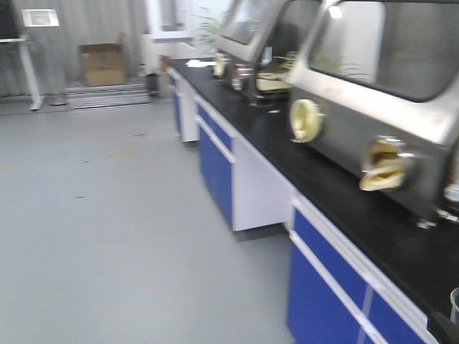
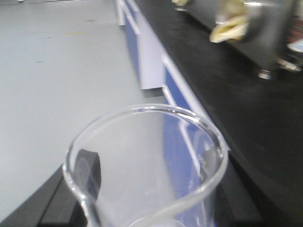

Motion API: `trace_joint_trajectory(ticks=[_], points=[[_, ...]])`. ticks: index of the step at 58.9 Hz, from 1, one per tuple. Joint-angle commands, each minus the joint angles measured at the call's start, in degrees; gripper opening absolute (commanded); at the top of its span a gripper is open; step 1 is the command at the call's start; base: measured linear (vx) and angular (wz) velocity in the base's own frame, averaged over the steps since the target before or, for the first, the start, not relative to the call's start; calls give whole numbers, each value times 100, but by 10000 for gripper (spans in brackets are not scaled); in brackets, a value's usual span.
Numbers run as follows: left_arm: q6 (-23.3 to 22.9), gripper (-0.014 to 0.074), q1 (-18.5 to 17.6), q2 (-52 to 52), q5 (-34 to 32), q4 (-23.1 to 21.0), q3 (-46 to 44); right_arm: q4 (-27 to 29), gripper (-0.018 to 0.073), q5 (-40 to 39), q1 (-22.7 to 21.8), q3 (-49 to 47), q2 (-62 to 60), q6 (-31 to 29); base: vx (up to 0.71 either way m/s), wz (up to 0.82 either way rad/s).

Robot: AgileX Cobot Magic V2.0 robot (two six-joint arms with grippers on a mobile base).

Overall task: Pick beaker and place in left cabinet
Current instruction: 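Drive the base across the lab to the open white cabinet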

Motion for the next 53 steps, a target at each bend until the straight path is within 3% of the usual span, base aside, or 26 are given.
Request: trace_joint_trajectory(ticks=[1,53], points=[[-23,4,-31,-56,-429,19,-89,-59,-1,-353,-37,-167,-39,-28,9,73],[-23,4,-31,-56,-429,19,-89,-59,-1,-353,-37,-167,-39,-28,28,48]])
